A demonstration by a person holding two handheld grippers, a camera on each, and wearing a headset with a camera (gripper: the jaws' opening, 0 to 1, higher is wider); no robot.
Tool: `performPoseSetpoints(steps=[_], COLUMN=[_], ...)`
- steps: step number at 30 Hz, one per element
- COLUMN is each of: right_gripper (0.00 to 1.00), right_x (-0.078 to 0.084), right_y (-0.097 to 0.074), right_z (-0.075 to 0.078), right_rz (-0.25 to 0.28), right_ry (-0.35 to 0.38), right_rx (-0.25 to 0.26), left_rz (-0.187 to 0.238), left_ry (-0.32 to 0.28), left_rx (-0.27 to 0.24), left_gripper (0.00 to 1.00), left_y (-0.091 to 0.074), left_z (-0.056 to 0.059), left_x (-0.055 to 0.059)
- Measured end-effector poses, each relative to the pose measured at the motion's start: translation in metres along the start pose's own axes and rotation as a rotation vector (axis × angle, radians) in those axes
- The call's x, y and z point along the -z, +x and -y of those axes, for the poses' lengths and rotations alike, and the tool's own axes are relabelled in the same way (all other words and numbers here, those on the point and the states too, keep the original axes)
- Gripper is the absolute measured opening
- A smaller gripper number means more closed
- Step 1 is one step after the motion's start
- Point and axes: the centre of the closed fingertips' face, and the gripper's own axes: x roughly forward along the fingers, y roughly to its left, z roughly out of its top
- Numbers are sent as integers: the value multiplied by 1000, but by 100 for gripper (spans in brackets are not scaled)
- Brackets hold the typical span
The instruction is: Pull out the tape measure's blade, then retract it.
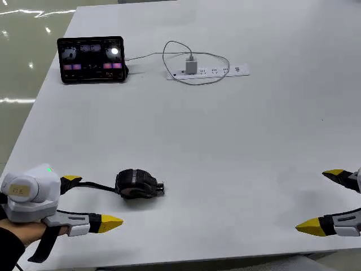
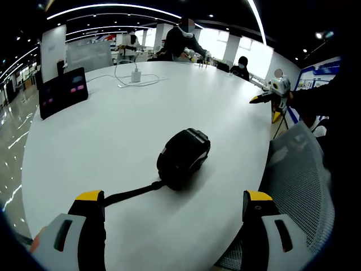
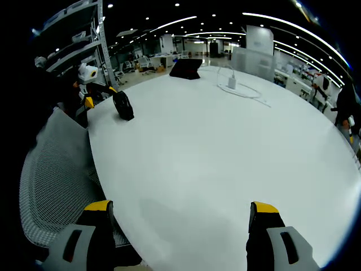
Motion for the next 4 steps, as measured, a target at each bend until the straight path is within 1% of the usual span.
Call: performPoseSetpoints(steps=[4], right_gripper=[99], right_x=[-5], right_y=[-1], right_z=[1], right_rz=[-3], right_ry=[-16], right_rx=[1], left_rz=[1], left_ry=[0], left_rx=[-2], left_gripper=[99], left_y=[-2], left_z=[0], left_x=[0])
